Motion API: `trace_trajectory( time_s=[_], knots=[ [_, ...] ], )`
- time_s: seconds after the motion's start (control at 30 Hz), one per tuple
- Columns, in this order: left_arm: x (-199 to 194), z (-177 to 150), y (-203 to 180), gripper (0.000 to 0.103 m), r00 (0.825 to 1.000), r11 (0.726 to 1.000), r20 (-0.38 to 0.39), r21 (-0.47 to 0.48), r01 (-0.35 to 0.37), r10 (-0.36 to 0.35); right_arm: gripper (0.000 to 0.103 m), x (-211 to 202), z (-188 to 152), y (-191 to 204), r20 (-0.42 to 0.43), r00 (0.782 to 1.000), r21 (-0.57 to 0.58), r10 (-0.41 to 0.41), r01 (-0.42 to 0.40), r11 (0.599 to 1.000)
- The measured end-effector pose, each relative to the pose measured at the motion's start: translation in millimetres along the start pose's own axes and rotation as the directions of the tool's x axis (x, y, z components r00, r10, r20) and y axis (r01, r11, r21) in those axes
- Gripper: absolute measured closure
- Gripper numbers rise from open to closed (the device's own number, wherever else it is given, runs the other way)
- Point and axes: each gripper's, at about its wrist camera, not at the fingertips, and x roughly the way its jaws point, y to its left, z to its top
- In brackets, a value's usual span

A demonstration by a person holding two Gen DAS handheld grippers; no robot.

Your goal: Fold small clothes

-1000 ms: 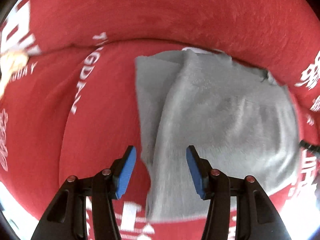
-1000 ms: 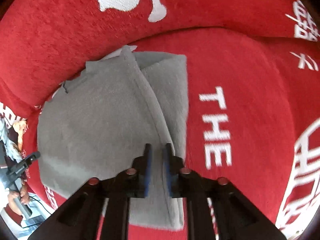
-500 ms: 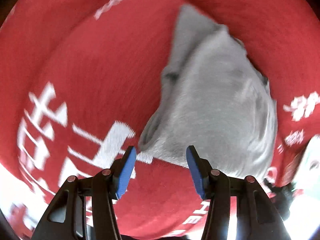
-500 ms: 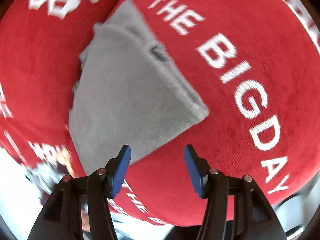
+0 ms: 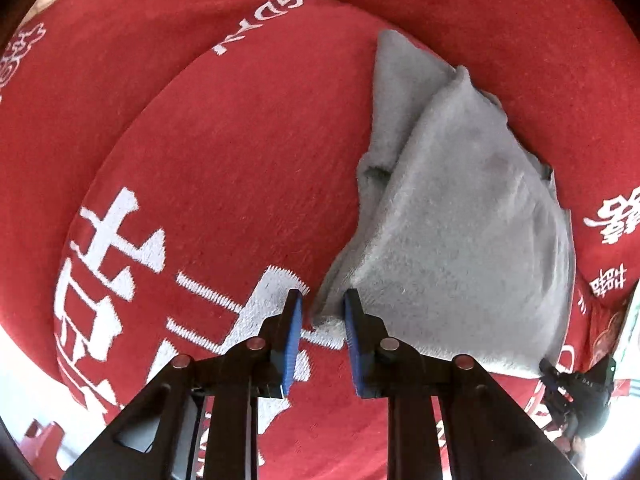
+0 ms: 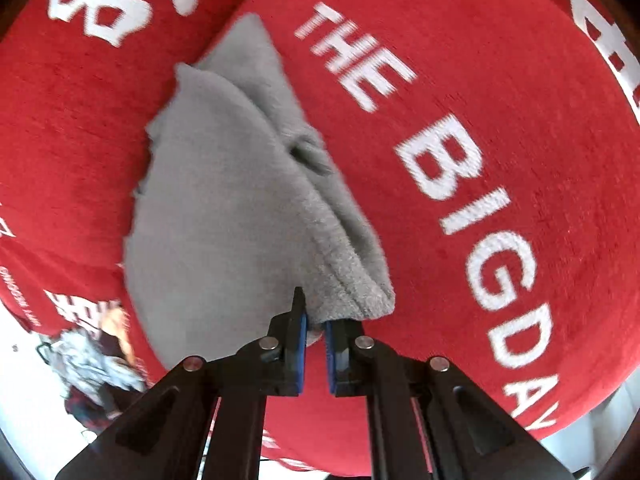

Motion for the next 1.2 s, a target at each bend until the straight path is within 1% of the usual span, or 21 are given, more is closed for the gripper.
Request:
trace_trajectory(
  time_s=[0.07,0.13,0.23,0.3,0.43,0.47,0.5,0.57,0.63,0.67,0.77,0.8,0.87,0.93,1.0,1.03,1.07,1.1,1.13,1.17,1.2],
  knots=[
    [-6.0,-2.9,0.5,0.079,1.0,1.0,0.001,0.02,-0.019,0.019,0.095,-1.2,-1.4,1.7,0.004,1.0,-0.023,-0.004,0.004,1.0],
    [-9.4,-2.1,-3.5,0.079,0.999,0.999,-0.002,0.041,-0.034,0.034,0.094,-5.3,-3.6,5.6,0.003,0.999,-0.048,-0.034,0.034,0.998],
    [-14.9,-2.7,-13.0,0.079,0.995,0.99,-0.013,0.103,-0.096,0.097,0.092,-14.1,-9.7,10.1,-0.005,0.998,-0.068,-0.066,0.066,0.995],
    [-17.4,-3.4,-19.1,0.079,0.993,0.984,-0.015,0.136,-0.118,0.121,0.091,-16.7,-14.5,15.3,-0.009,0.997,-0.077,-0.076,0.075,0.994],
    [-20.7,-4.9,-28.0,0.078,0.991,0.979,-0.019,0.162,-0.126,0.131,0.09,-20.1,-31.5,31.0,-0.032,0.996,-0.122,-0.084,0.08,0.989],
    [-21.0,-4.7,-30.7,0.074,0.99,0.977,-0.014,0.167,-0.135,0.139,0.09,-19.8,-34.9,34.2,-0.038,0.996,-0.135,-0.085,0.079,0.988],
    [-21.6,-5.0,-32.4,0.052,0.99,0.975,-0.009,0.17,-0.141,0.144,0.09,-17.5,-40.2,41.7,-0.046,0.995,-0.158,-0.087,0.078,0.984],
    [-29.7,-7.5,-31.8,0.022,0.988,0.973,0.022,0.167,-0.157,0.156,0.09,-10.2,-49.4,56.9,-0.064,0.994,-0.196,-0.091,0.077,0.978],
    [-35.4,-9.0,-33.3,0.022,0.988,0.972,0.037,0.178,-0.154,0.15,0.089,-4.5,-57.4,68.1,-0.079,0.993,-0.226,-0.09,0.07,0.972],
    [-37.4,-9.1,-33.3,0.022,0.988,0.971,0.035,0.181,-0.153,0.149,0.085,-1.2,-60.9,74.4,-0.088,0.992,-0.241,-0.089,0.066,0.968],
    [-40.7,-10.2,-32.0,0.022,0.985,0.965,0.044,0.195,-0.173,0.168,0.062,9.0,-71.2,93.6,-0.109,0.99,-0.285,-0.084,0.05,0.957],
    [-42.1,-11.0,-31.3,0.022,0.982,0.962,0.051,0.202,-0.187,0.18,0.059,10.4,-74.5,97.7,-0.112,0.99,-0.295,-0.081,0.044,0.954],
    [-44.3,-12.4,-30.0,0.022,0.976,0.952,0.07,0.216,-0.218,0.208,0.059,16.8,-81.1,109.3,-0.123,0.989,-0.321,-0.077,0.034,0.946],
    [-44.4,-13.9,-26.6,0.022,0.973,0.946,0.066,0.228,-0.23,0.221,0.052,23.7,-88.4,120.8,-0.139,0.987,-0.344,-0.075,0.023,0.939],
    [-41.8,-14.3,-25.8,0.022,0.972,0.942,0.055,0.238,-0.236,0.23,0.033,28.2,-95.0,128.9,-0.15,0.986,-0.359,-0.07,0.012,0.933],
    [-40.8,-15.1,-24.7,0.022,0.97,0.938,0.05,0.248,-0.241,0.236,0.03,30.9,-97.8,133.0,-0.154,0.986,-0.367,-0.067,0.006,0.93],
    [-40.4,-15.5,-24.1,0.022,0.97,0.937,0.048,0.253,-0.242,0.238,0.023,33.8,-101.1,137.7,-0.156,0.986,-0.377,-0.064,0.0,0.926],
    [-39.8,-16.1,-23.6,0.022,0.97,0.935,0.042,0.259,-0.242,0.24,0.02,35.7,-103.6,141.4,-0.159,0.985,-0.386,-0.06,-0.006,0.922],
    [-39.0,-16.7,-22.8,0.022,0.97,0.934,0.035,0.263,-0.243,0.242,0.019,38.2,-107.6,146.4,-0.161,0.985,-0.399,-0.055,-0.014,0.917],
    [-37.9,-16.9,-22.6,0.022,0.968,0.932,0.03,0.267,-0.247,0.248,0.016,40.4,-112.7,152.5,-0.155,0.987,-0.42,-0.046,-0.024,0.907],
    [-37.2,-17.0,-22.6,0.022,0.968,0.93,0.03,0.269,-0.249,0.251,0.006,40.1,-115.4,155.9,-0.152,0.988,-0.438,-0.04,-0.031,0.898]
  ],
)
